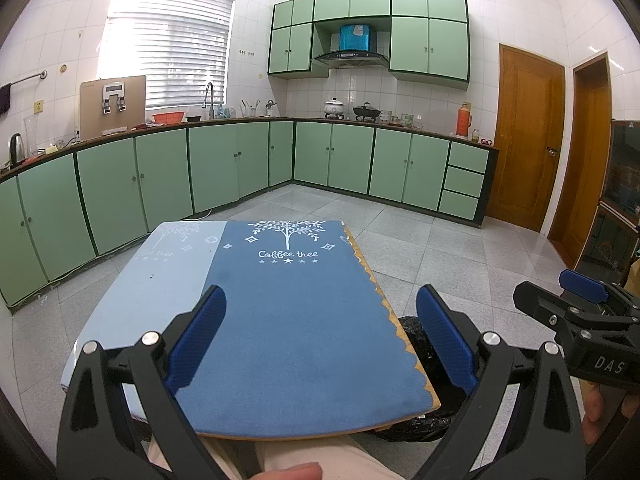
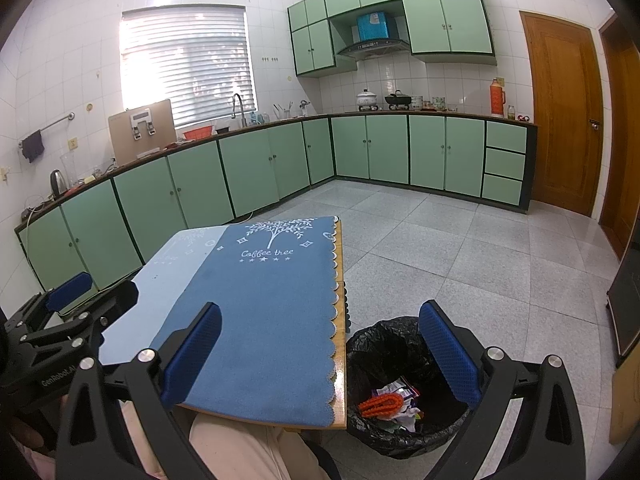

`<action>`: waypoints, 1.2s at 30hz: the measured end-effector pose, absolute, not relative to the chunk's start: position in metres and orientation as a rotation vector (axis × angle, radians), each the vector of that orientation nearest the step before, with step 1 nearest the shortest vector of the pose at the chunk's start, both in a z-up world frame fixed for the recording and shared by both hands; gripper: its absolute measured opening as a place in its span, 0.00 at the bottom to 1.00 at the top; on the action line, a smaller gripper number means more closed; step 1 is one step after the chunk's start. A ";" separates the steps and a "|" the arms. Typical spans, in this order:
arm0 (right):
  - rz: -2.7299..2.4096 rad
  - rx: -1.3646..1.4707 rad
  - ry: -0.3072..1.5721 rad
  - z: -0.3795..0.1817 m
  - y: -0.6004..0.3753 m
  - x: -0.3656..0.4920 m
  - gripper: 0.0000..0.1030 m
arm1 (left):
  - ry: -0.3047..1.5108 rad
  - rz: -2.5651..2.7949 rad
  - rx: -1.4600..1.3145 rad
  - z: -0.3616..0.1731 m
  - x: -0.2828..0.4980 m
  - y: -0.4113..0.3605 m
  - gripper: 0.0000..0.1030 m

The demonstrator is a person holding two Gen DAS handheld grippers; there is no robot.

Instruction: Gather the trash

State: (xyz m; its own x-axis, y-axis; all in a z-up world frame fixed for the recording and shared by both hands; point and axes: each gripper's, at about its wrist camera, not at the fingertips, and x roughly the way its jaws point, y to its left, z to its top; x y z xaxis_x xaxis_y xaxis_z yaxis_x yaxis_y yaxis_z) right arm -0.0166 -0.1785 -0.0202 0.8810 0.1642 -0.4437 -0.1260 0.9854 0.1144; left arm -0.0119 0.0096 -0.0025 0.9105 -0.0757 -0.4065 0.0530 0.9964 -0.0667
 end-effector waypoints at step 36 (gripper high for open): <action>0.151 0.078 0.469 -0.022 -0.178 -0.011 0.94 | 0.423 -0.065 -0.057 -0.006 -0.009 0.018 0.90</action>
State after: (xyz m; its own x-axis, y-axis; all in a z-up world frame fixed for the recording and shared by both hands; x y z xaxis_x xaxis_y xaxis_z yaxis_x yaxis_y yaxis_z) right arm -0.0111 -0.1780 -0.0217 0.8811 0.1622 -0.4442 -0.1266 0.9859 0.1090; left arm -0.0095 0.0182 -0.0059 0.9097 -0.0751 -0.4084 0.0512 0.9963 -0.0690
